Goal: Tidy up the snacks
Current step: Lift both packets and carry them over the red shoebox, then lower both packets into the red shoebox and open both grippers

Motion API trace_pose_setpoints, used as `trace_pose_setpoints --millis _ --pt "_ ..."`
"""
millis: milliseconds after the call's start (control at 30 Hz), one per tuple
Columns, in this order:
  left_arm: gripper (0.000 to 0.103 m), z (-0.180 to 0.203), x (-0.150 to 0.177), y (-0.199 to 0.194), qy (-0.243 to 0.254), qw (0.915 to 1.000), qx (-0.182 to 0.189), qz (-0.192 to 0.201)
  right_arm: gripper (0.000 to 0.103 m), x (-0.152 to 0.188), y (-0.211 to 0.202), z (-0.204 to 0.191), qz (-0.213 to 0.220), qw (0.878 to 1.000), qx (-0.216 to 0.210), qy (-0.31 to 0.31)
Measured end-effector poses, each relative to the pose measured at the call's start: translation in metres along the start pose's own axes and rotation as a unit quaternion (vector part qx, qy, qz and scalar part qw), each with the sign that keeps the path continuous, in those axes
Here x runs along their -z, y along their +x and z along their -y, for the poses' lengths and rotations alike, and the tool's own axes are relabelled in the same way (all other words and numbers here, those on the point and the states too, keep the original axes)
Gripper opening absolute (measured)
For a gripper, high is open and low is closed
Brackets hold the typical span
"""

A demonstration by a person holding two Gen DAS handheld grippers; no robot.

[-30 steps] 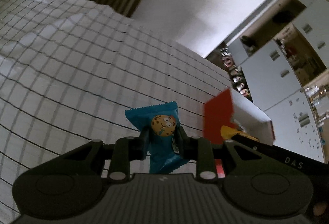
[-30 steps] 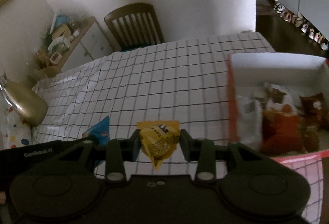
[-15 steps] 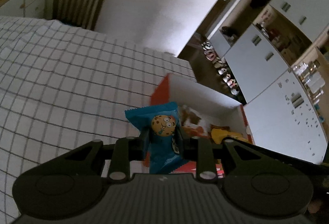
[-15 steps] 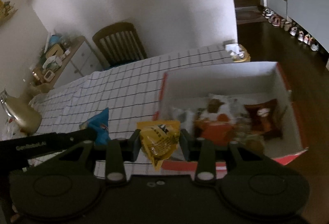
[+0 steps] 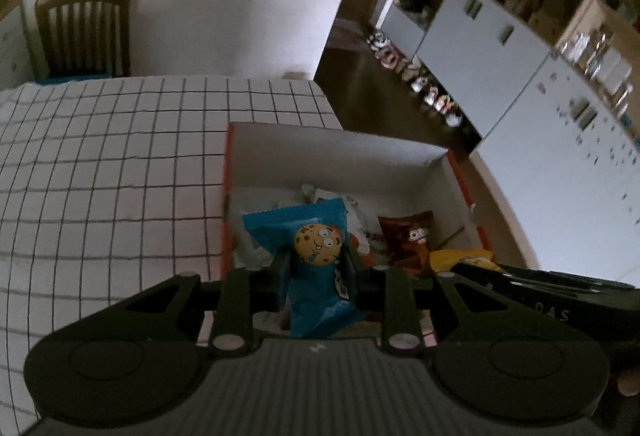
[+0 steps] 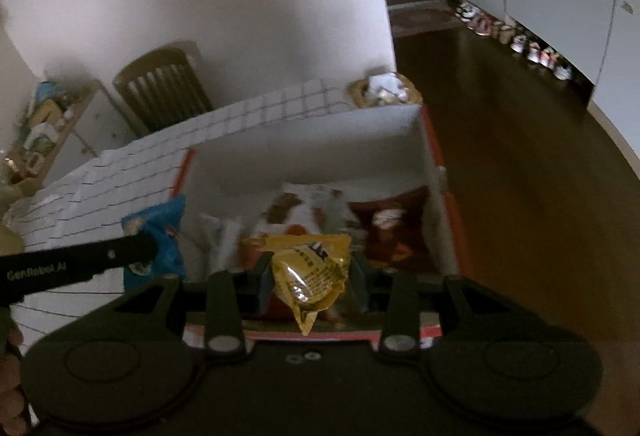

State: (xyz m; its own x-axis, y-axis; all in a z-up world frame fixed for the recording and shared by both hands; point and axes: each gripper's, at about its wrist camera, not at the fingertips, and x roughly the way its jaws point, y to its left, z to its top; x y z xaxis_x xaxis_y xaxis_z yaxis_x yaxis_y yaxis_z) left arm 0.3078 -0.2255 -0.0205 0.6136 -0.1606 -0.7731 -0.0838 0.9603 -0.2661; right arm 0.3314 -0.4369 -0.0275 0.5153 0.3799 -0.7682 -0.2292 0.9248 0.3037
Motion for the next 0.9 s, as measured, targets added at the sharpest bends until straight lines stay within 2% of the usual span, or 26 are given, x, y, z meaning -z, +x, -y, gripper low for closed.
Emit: trace_pose_setpoints --millis 233,433,733,900 --pt "0.027 0.012 -0.008 0.041 0.026 0.9992 -0.019 -0.025 0.038 0.003 0.025 0.014 -0.023 1.0 0.019 0.001" --pt "0.027 0.012 0.001 0.064 0.046 0.9971 -0.04 -0.046 0.038 0.005 0.042 0.012 -0.038 0.999 0.03 -0.013" --pt "0.027 0.01 0.002 0.065 0.04 0.9969 -0.049 -0.046 0.041 0.007 0.047 0.013 -0.05 0.998 0.025 -0.02" --pt "0.03 0.011 0.006 0.061 0.043 0.9968 -0.052 -0.042 0.05 0.007 0.039 0.01 -0.041 0.999 0.019 -0.029"
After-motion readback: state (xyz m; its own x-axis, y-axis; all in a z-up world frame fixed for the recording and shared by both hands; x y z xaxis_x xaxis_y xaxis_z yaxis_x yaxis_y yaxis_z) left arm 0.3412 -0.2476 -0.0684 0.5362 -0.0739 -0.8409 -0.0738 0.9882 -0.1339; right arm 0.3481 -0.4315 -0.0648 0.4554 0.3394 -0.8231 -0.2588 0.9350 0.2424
